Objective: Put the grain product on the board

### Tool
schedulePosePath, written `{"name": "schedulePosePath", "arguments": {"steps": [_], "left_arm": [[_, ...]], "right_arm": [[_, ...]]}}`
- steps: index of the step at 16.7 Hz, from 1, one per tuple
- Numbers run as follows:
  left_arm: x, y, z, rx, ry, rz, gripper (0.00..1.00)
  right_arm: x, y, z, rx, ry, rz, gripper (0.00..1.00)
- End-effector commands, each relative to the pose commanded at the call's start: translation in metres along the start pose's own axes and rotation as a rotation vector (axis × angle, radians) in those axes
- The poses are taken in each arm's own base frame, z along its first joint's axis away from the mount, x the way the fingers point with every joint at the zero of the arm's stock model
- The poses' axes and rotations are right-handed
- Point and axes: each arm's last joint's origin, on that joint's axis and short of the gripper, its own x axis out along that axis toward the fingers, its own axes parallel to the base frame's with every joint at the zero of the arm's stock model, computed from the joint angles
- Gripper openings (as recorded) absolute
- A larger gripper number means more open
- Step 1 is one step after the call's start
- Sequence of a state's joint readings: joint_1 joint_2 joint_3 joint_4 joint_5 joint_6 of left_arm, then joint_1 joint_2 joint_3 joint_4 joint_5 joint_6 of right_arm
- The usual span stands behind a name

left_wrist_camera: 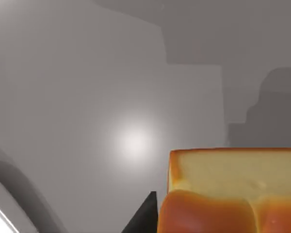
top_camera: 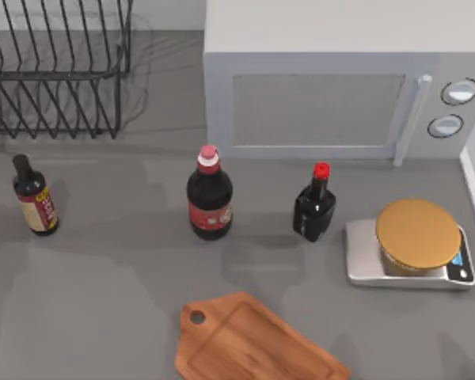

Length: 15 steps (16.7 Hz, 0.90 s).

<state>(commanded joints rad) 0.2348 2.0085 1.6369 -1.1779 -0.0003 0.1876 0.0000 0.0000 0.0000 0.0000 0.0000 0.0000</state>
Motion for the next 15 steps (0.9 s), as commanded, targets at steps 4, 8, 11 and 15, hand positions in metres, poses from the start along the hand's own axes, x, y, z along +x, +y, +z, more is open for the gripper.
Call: {"name": "schedulePosePath", "arguments": {"steps": [4,8,11,15], "left_arm": [[-0.007,0.001,-0.001,-0.007,-0.002,-0.006,0.0],[-0.013,-0.004,-0.002,0.037,-0.018,0.0,0.0],[-0.038,-0.027,-0.006,0.221,-0.088,0.015,0.0],[-0.07,-0.094,-0.022,0.709,-0.188,0.036,0.0]], "right_arm": [[0.0,0.0,0.0,0.0,0.0,0.0,1.0],[0.0,0.0,0.0,0.0,0.0,0.0,1.0],[0.0,0.0,0.0,0.0,0.0,0.0,1.0],[0.0,0.0,0.0,0.0,0.0,0.0,1.0]]}}
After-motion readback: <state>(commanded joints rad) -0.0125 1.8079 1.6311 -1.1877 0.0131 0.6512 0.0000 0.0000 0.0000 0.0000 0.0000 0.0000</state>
